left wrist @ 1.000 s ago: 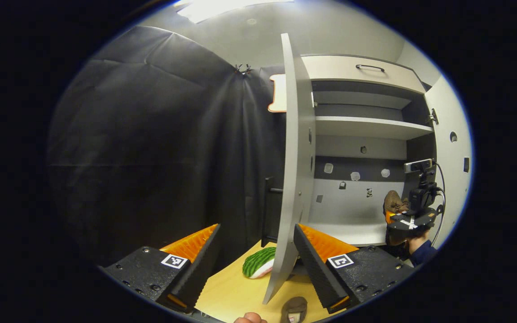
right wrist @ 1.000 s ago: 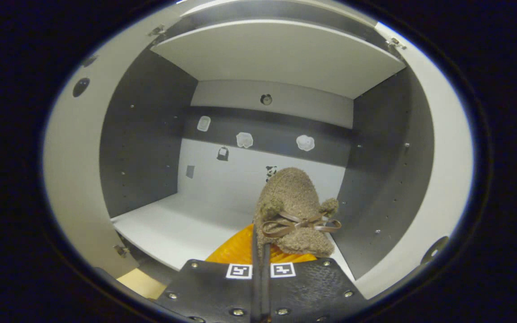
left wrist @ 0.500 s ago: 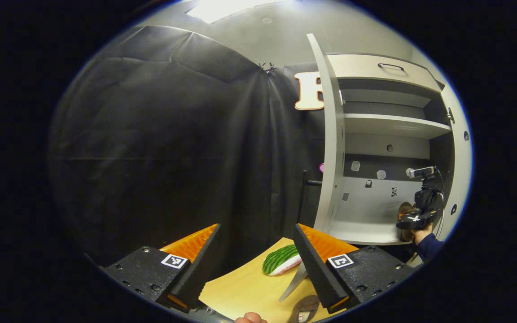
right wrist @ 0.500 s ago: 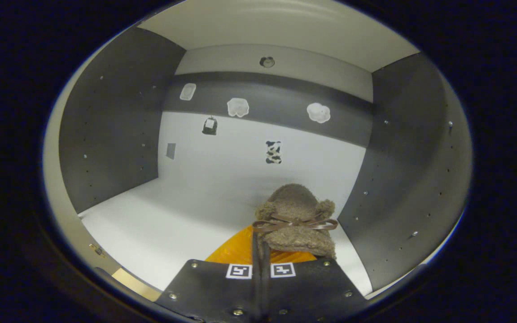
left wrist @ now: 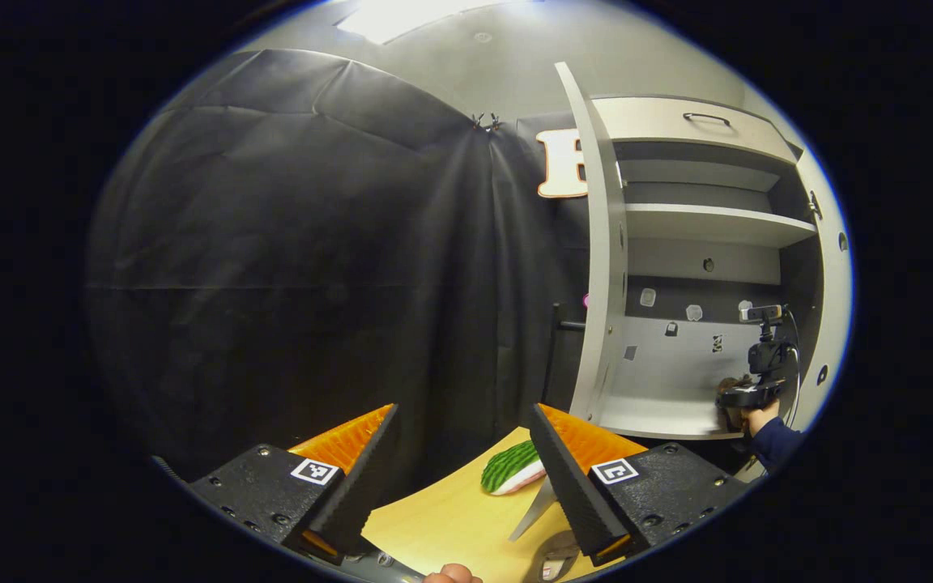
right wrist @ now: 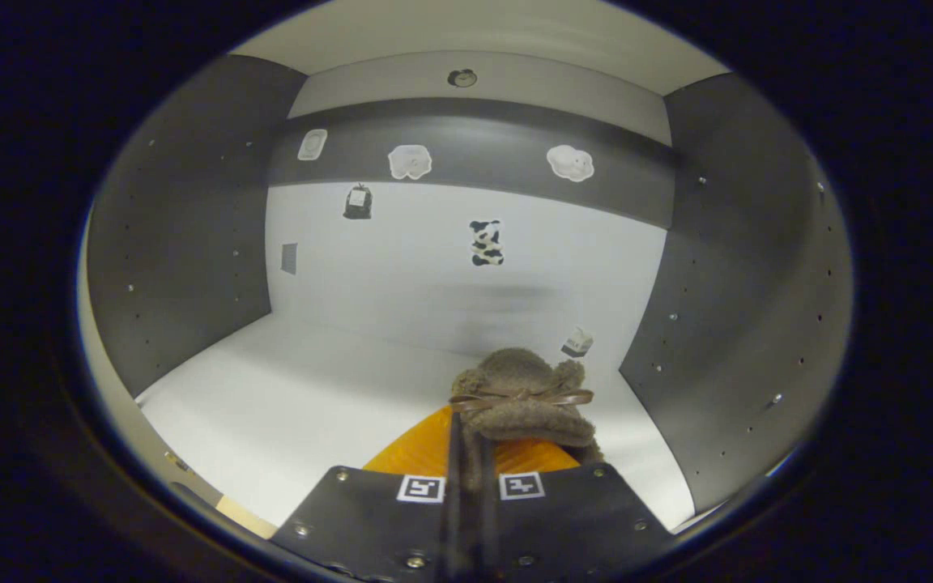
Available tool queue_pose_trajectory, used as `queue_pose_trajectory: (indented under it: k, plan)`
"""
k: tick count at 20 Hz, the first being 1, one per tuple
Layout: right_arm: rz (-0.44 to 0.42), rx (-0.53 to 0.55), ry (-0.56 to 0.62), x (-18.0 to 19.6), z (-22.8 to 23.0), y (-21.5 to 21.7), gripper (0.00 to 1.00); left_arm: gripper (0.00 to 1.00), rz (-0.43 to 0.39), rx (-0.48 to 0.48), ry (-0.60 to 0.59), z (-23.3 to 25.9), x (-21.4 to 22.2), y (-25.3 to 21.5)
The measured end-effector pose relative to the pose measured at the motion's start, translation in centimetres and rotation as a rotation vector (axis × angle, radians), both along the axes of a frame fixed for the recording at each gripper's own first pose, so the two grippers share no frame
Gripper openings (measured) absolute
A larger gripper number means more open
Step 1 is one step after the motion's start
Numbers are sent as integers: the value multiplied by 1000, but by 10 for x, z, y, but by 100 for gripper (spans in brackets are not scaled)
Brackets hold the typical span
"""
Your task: Grab one shoe with the right hand and put it into the shoe cabinet, grab the other shoe with the left hand and put it into the shoe cabinet; then close the right door with the right hand and the left door with the left hand.
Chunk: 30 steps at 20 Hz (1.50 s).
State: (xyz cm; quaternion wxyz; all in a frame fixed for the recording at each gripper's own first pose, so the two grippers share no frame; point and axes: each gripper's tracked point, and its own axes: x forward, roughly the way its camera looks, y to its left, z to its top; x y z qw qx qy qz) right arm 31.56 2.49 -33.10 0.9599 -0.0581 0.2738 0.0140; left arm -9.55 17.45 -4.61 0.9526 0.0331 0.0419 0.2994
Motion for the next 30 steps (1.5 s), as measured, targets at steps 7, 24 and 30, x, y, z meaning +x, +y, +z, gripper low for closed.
queue_pose_trajectory:
  k: [7,24,30]
  plan:
    - [72,26,55,-22,3,9,23,98,-64,-14,3,-3,1,-13]
    - [195,120,141,-53,2,33,65,98,-107,-53,34,-17,-12,-11]
    - [189,153,173,-63,12,31,65,99,-114,-57,43,-22,-14,-11]
